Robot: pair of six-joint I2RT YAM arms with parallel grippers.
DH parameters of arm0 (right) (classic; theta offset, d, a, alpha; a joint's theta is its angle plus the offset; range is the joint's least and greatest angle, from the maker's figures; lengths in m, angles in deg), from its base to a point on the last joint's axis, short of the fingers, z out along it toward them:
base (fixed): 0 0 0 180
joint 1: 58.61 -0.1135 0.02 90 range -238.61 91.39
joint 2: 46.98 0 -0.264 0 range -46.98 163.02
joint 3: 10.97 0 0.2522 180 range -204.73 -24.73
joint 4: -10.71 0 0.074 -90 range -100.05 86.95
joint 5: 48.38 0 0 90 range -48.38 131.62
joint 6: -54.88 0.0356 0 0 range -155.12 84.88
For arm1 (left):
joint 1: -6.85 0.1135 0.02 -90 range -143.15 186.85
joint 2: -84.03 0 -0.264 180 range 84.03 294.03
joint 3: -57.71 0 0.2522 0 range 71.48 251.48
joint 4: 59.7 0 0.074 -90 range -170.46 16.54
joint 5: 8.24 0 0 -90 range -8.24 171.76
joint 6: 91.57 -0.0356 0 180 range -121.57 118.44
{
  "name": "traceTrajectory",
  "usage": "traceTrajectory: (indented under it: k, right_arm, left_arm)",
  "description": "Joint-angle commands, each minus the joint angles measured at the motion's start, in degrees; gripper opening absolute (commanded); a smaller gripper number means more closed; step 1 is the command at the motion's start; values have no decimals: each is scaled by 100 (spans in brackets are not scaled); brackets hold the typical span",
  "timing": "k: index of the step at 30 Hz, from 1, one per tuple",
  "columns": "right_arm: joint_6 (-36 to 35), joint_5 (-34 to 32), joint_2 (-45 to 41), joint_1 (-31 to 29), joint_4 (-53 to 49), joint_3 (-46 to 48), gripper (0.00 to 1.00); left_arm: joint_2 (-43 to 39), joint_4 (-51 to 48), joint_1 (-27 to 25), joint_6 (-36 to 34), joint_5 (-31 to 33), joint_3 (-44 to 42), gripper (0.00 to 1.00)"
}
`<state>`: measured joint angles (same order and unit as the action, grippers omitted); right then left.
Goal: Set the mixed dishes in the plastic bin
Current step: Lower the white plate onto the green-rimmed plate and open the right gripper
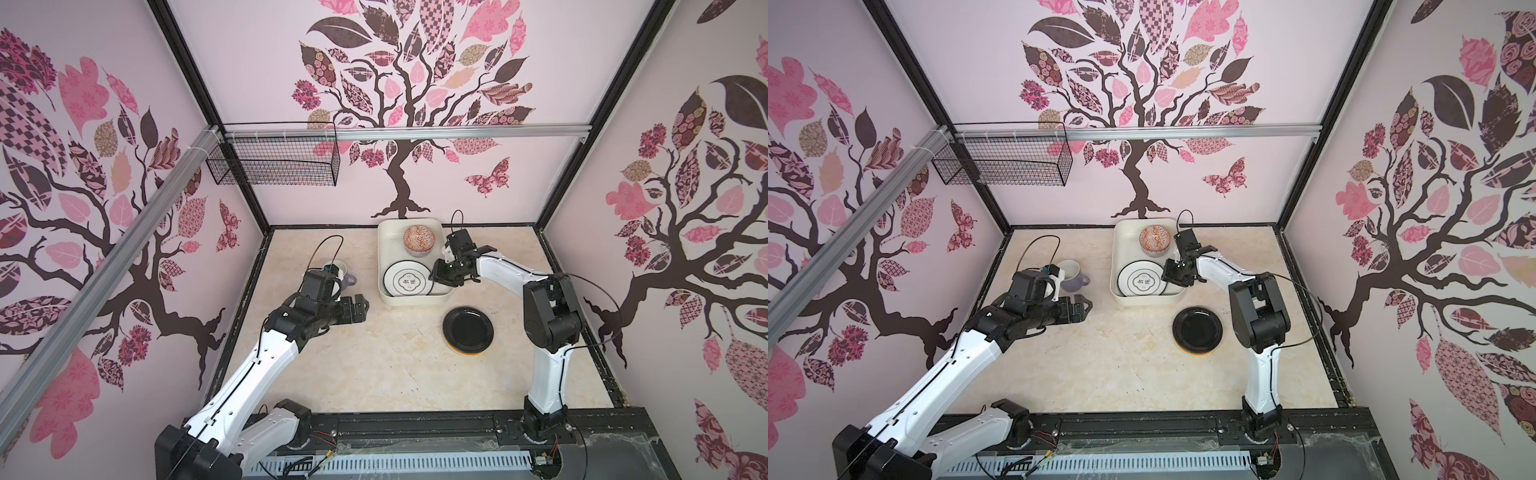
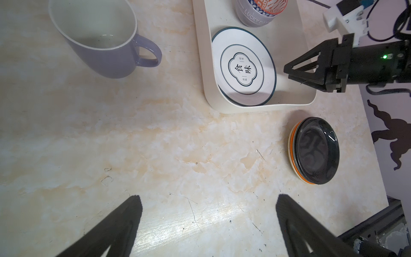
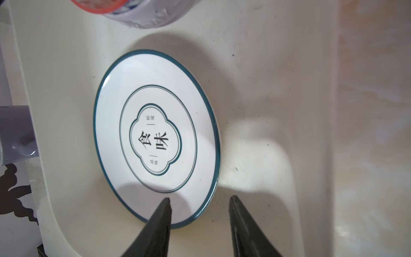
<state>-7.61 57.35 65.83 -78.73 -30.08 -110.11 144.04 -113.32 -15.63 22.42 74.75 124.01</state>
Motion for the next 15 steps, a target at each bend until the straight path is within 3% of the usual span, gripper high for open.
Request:
traceTrajectory:
  k: [1, 10, 15]
  right_arm:
    - [-172, -253, -701, 26, -312, -15, 46]
    - [-317, -969, -1762, 26, -625, 867, 46]
    - [-318, -1385, -2556, 43, -649, 1862, 48]
  left_arm:
    - [-95, 100, 25, -10, -123, -36, 98]
    - [-211, 329, -59, 200, -604, -330, 98]
    - [-297, 420, -680, 357, -325, -461, 98]
